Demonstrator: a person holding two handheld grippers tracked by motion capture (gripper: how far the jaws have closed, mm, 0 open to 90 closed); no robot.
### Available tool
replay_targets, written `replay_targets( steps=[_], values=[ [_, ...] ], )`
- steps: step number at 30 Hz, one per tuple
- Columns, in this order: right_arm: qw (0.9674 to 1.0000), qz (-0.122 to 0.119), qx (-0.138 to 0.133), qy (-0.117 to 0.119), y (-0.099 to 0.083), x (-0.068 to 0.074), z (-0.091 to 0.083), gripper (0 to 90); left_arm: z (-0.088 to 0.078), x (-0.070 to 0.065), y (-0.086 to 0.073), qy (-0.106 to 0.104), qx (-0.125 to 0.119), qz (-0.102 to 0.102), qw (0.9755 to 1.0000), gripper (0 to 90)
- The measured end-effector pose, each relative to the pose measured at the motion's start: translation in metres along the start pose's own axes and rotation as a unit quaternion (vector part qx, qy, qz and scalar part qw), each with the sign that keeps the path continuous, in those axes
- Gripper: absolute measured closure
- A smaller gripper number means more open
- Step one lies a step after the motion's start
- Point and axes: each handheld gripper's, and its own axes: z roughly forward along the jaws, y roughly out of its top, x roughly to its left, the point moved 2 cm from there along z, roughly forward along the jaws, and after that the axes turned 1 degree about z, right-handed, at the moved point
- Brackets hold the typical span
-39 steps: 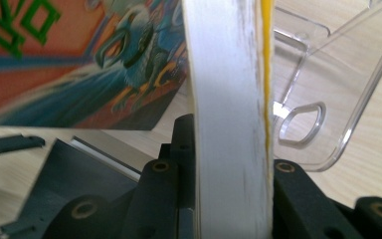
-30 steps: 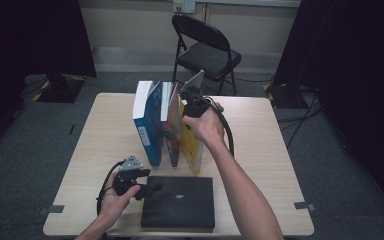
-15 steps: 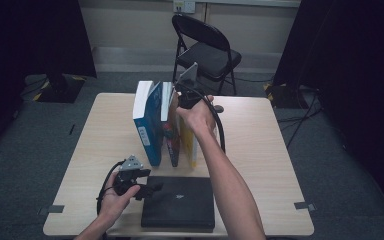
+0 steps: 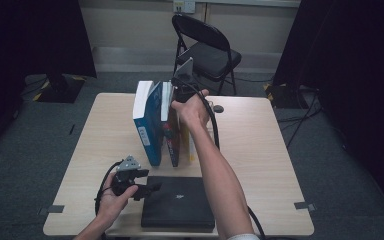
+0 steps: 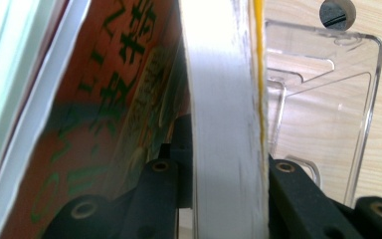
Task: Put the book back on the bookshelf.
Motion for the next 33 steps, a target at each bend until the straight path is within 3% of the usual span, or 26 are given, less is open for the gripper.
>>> replay_targets(
  steps=[12,24,33],
  values=[
    [0.9999,0.006,-0.012,0.000,-0.001,0.003,0.005,73.9,0.001,0.000,-0.001,0.001,-0.001,-0.002,1.0000,26.4],
    [0.9986,-0.003,-0.034,0.040,-0.008,0.001,-0.002,62.9,0.001,-0.001,-0.001,-0.001,0.003,0.002,1.0000,26.4],
    [0.9947,-0.028,-0.067,0.073,-0.030,-0.001,-0.018,58.2,0.002,-0.002,-0.001,0.001,0.004,0.001,1.0000,26.4]
  ],
)
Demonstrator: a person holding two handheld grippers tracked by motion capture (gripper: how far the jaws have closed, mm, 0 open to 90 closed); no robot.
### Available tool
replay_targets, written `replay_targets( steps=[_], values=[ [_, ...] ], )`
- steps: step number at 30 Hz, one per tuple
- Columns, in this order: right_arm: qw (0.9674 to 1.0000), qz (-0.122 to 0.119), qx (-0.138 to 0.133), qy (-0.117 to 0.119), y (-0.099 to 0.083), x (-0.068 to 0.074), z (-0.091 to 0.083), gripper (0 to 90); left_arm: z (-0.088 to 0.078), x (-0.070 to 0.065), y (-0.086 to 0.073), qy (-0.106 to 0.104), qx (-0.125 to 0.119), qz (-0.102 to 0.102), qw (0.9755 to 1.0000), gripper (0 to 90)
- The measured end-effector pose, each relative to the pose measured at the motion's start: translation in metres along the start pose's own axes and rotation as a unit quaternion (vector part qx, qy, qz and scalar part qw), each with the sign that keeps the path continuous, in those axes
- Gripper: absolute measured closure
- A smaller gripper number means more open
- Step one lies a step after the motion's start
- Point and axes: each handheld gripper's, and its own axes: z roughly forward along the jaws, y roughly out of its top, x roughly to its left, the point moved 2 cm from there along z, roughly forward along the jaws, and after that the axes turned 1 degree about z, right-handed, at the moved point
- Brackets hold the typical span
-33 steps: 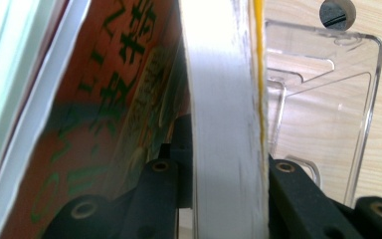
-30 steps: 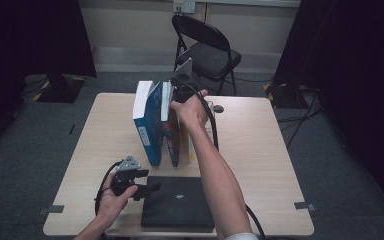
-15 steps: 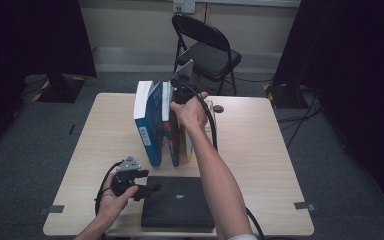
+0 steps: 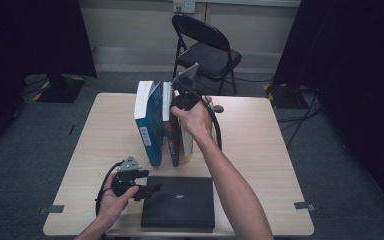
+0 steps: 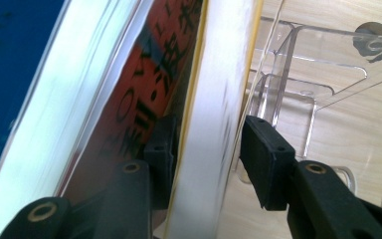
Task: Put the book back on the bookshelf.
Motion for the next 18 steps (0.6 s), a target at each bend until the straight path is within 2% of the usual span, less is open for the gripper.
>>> replay_targets(
  steps=[3,9,12,13,17,18],
  values=[
    [0.9999,-0.007,-0.011,0.005,-0.006,0.000,-0.007,57.6,0.002,-0.001,0.000,0.001,-0.002,-0.001,1.0000,26.4],
    [0.9990,-0.021,-0.026,0.031,-0.026,0.000,-0.018,54.5,0.002,-0.003,0.000,0.001,-0.001,-0.001,1.0000,26.4],
    [0.9977,-0.042,-0.035,0.039,-0.037,0.003,-0.022,53.4,0.002,-0.003,0.000,0.001,-0.002,-0.002,1.0000,26.4],
    [0.9967,-0.045,-0.042,0.052,-0.040,0.002,-0.025,52.6,0.003,-0.003,0.000,0.002,-0.002,-0.002,1.0000,26.4],
    [0.9939,-0.060,-0.057,0.073,-0.054,0.003,-0.030,50.4,0.003,-0.002,0.000,0.002,0.000,-0.002,1.0000,26.4],
    [0.9936,-0.063,-0.060,0.071,-0.057,0.003,-0.031,50.3,0.003,-0.002,0.000,0.003,0.000,-0.002,1.0000,26.4]
  ],
)
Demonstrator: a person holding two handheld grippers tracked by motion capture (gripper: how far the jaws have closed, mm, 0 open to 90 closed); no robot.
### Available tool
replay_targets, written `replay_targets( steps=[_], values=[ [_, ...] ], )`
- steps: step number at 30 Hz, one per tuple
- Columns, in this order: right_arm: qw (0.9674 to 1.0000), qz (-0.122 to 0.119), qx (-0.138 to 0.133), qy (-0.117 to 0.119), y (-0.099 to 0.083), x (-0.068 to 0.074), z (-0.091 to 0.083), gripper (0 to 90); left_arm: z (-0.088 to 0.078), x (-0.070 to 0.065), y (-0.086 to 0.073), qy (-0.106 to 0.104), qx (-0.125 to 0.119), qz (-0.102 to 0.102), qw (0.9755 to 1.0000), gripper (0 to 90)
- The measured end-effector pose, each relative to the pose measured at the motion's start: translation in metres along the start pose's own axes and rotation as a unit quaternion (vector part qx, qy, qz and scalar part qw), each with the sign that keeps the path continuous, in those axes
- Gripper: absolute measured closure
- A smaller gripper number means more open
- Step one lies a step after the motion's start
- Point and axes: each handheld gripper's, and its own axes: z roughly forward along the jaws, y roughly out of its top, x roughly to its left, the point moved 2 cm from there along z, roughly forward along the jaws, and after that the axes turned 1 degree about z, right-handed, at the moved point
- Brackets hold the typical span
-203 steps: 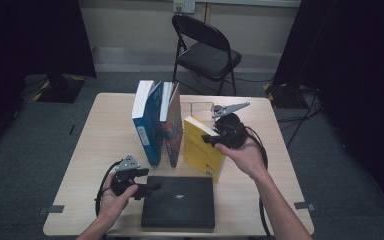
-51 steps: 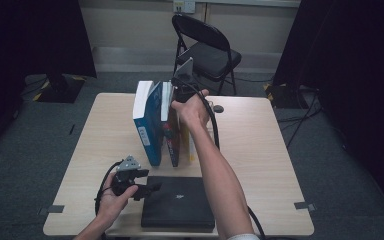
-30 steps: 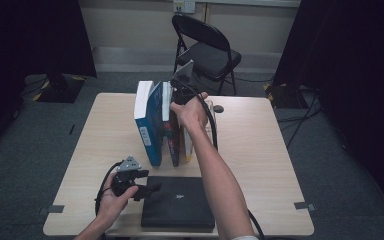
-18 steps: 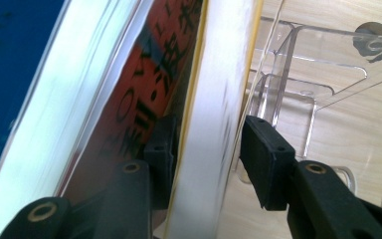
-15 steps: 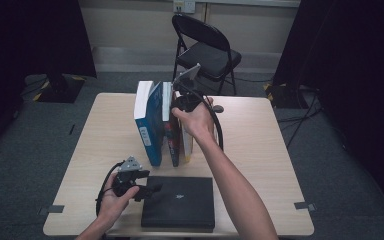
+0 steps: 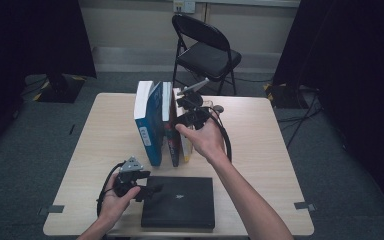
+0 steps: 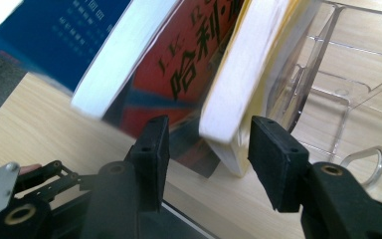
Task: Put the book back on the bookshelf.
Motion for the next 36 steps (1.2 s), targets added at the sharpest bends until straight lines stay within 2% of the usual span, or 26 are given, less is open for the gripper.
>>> replay_targets(
  steps=[3,5,7,11,14,16,21,23,28,36],
  values=[
    [0.9999,-0.014,-0.002,0.007,-0.009,0.002,-0.001,48.9,0.000,0.000,0.000,0.001,-0.001,-0.002,1.0000,26.4],
    [0.9996,-0.022,-0.013,0.013,-0.016,0.002,-0.001,47.7,-0.001,0.001,0.000,0.001,0.000,0.000,1.0000,26.4],
    [0.9990,-0.035,-0.021,0.017,-0.024,0.001,0.001,46.4,0.000,0.001,0.000,0.005,0.003,0.002,1.0000,26.4],
    [0.9981,-0.044,-0.027,0.032,-0.042,-0.004,0.009,47.2,-0.001,0.002,0.000,0.007,0.002,0.001,1.0000,26.4],
    [0.9976,-0.045,-0.042,0.031,-0.055,-0.012,0.012,50.7,0.000,0.004,0.000,0.010,0.003,-0.002,0.9999,26.4],
    [0.9971,-0.046,-0.057,0.021,-0.060,-0.019,0.013,53.8,0.000,0.005,0.000,0.009,0.004,-0.004,0.9999,26.4],
    [0.9975,-0.032,-0.063,0.000,-0.053,-0.035,0.021,54.0,0.000,0.004,0.001,0.009,0.000,-0.004,1.0000,26.4],
    [0.9969,-0.028,-0.074,0.002,-0.048,-0.038,0.024,54.0,0.000,0.004,0.001,0.009,0.000,-0.005,0.9999,26.4],
    [0.9964,-0.022,-0.081,0.013,-0.047,-0.037,0.034,53.5,-0.001,0.007,0.000,0.010,0.001,-0.007,0.9999,26.4],
    [0.9966,-0.024,-0.078,0.012,-0.047,-0.034,0.042,51.8,-0.003,0.008,0.000,0.010,0.000,-0.006,0.9999,26.4]
  ],
)
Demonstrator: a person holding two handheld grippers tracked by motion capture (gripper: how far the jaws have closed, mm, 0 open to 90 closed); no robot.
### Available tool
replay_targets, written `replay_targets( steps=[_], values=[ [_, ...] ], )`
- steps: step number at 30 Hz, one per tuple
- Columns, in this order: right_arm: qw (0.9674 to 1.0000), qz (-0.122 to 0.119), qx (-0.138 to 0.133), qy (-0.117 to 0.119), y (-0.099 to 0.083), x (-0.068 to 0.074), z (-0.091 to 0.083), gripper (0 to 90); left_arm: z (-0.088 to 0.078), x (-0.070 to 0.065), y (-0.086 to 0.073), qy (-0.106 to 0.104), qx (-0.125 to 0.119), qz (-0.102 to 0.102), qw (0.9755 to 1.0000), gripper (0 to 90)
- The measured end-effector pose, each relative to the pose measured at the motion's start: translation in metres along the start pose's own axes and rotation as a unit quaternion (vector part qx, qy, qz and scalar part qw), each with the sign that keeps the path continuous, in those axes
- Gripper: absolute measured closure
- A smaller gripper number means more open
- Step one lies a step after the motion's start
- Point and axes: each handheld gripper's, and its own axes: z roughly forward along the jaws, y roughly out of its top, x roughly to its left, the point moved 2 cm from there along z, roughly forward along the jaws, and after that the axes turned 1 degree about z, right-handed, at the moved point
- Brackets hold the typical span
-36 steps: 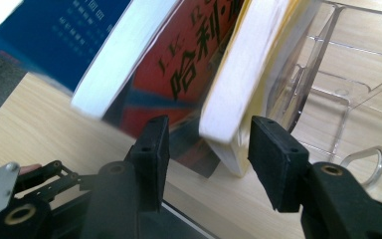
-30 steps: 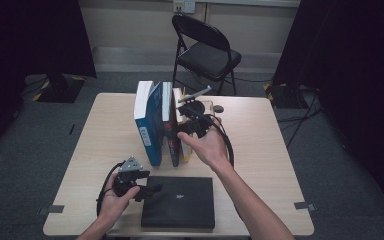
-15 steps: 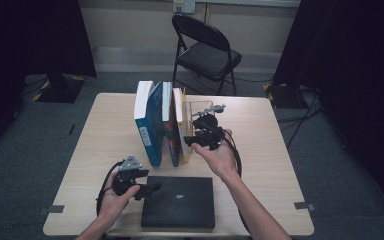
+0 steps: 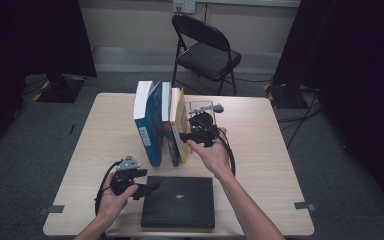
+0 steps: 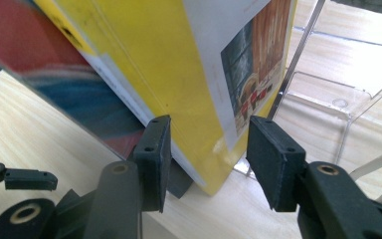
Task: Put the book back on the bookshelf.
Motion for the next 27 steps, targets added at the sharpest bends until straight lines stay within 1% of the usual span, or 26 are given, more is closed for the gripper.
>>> replay_targets(
  steps=[6,8,10,12,14,16,17,19,20,23,26,27],
  values=[
    [0.9998,-0.013,-0.008,0.011,-0.012,0.000,-0.007,49.7,0.001,0.000,0.000,0.003,0.004,0.003,1.0000,26.6],
    [0.9996,-0.021,-0.007,0.016,-0.018,0.000,-0.009,47.6,0.002,0.001,0.000,0.004,0.006,0.004,1.0000,26.6],
    [0.9992,-0.028,-0.011,0.025,-0.026,0.001,-0.012,48.0,0.002,0.001,0.000,0.001,0.006,0.003,1.0000,26.7],
    [0.9986,-0.037,-0.017,0.034,-0.035,0.001,-0.015,47.4,0.002,0.002,0.000,0.005,0.005,0.003,1.0000,27.3],
    [0.9984,-0.034,-0.018,0.041,-0.043,0.000,-0.017,46.6,0.003,0.002,0.001,0.005,0.003,0.003,1.0000,27.3],
    [0.9979,-0.039,-0.018,0.049,-0.052,-0.001,-0.019,45.8,0.003,0.003,0.001,0.004,0.004,0.002,1.0000,27.4],
    [0.9978,-0.037,-0.020,0.051,-0.057,-0.001,-0.021,45.2,0.003,0.003,0.001,0.005,0.006,0.005,1.0000,27.4],
    [0.9976,-0.033,-0.029,0.054,-0.067,-0.003,-0.023,44.6,0.004,0.004,0.001,0.010,0.010,0.002,0.9999,26.4],
    [0.9977,-0.031,-0.028,0.053,-0.073,-0.005,-0.025,43.7,0.003,0.004,0.001,0.008,0.011,0.001,0.9999,25.5],
    [0.9976,-0.025,-0.027,0.058,-0.084,-0.008,-0.027,41.8,0.003,0.005,0.002,0.017,0.009,-0.003,0.9998,25.4],
    [0.9972,-0.022,-0.027,0.066,-0.096,-0.010,-0.029,39.9,0.003,0.005,0.002,0.019,0.012,-0.004,0.9997,25.8],
    [0.9972,-0.025,-0.024,0.067,-0.101,-0.010,-0.030,39.2,0.003,0.006,0.002,0.019,0.014,-0.003,0.9997,26.4]
  ],
)
